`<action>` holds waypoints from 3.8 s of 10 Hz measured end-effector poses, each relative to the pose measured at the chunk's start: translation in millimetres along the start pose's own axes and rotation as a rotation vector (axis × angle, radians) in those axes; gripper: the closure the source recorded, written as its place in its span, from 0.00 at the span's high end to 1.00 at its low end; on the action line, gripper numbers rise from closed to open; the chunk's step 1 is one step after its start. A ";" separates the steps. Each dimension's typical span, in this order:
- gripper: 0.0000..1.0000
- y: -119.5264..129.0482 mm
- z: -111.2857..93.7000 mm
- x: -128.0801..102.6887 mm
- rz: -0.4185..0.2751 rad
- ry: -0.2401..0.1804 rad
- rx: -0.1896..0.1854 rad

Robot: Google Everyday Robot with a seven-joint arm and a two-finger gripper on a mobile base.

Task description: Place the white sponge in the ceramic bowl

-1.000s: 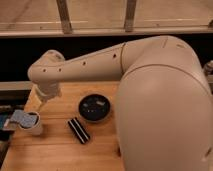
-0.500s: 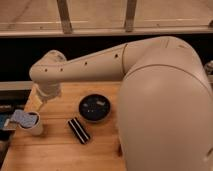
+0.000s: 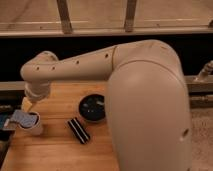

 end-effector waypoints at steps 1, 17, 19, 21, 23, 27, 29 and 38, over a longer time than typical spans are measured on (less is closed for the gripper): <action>0.67 14.4 8.4 -13.1 -0.054 0.009 -0.021; 0.67 34.8 117.3 -40.6 -0.237 0.222 0.029; 0.65 32.4 122.5 -32.9 -0.224 0.237 0.009; 0.49 33.1 117.4 -28.6 -0.220 0.224 0.003; 0.28 27.2 107.6 -25.5 -0.204 0.208 0.006; 0.00 24.1 94.8 -27.1 -0.184 0.166 0.005; 0.00 11.6 80.1 -31.9 -0.149 0.114 0.009; 0.00 -80.5 1.3 -24.7 0.092 -0.112 0.082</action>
